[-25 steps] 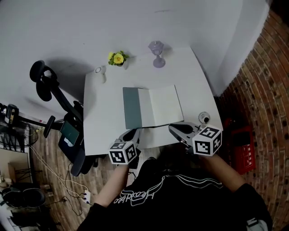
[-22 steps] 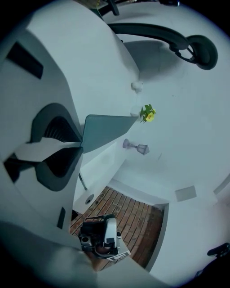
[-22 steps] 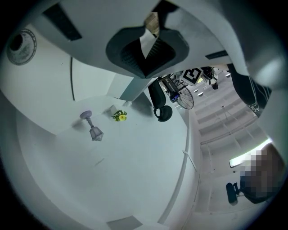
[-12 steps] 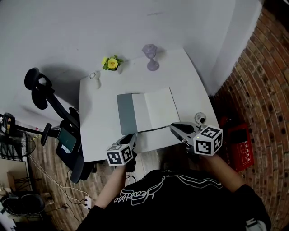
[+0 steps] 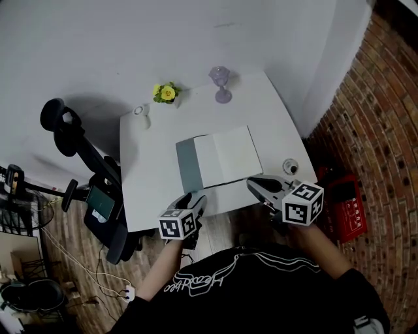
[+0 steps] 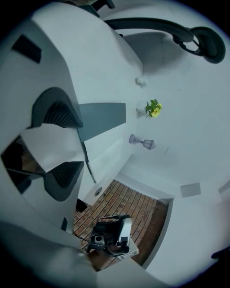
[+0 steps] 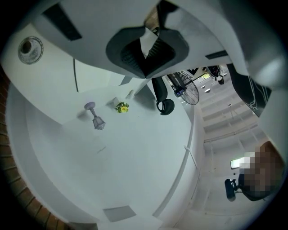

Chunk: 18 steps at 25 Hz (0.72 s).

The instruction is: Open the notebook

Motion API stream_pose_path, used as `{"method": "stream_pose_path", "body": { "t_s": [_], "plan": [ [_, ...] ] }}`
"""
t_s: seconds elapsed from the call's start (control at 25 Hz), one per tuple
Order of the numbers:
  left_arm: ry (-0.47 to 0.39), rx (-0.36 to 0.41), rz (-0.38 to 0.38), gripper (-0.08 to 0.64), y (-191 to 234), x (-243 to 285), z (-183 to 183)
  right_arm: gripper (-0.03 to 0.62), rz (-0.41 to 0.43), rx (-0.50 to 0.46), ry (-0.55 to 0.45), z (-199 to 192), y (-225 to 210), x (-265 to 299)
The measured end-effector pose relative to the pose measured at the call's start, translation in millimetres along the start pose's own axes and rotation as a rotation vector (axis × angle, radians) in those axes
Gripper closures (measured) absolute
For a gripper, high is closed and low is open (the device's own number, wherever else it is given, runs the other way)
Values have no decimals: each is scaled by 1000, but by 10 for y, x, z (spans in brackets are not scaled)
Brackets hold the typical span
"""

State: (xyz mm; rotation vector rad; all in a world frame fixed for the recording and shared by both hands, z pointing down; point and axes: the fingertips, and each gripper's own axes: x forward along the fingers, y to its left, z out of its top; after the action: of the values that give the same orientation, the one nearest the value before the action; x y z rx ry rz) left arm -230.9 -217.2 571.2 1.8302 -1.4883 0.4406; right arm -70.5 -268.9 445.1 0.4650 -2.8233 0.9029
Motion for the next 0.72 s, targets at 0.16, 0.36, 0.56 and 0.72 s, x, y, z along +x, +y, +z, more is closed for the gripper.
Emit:
{"method": "stream_pose_path", "body": {
  "t_s": [0.16, 0.36, 0.56, 0.72],
  "plan": [
    [-18, 28, -9, 319, -5, -250, 24, 589, 19, -29, 10, -48, 287, -12],
    [-146, 92, -75, 324, -305, -691, 384, 589, 62, -115, 11, -32, 663, -11],
    [-265, 231, -200, 394, -919, -1230, 612, 589, 138, -147, -21, 0, 1124, -79],
    [-297, 297, -302, 481, -1303, -1538, 570, 591, 187, -183, -20, -33, 1420, -158]
  ]
}}
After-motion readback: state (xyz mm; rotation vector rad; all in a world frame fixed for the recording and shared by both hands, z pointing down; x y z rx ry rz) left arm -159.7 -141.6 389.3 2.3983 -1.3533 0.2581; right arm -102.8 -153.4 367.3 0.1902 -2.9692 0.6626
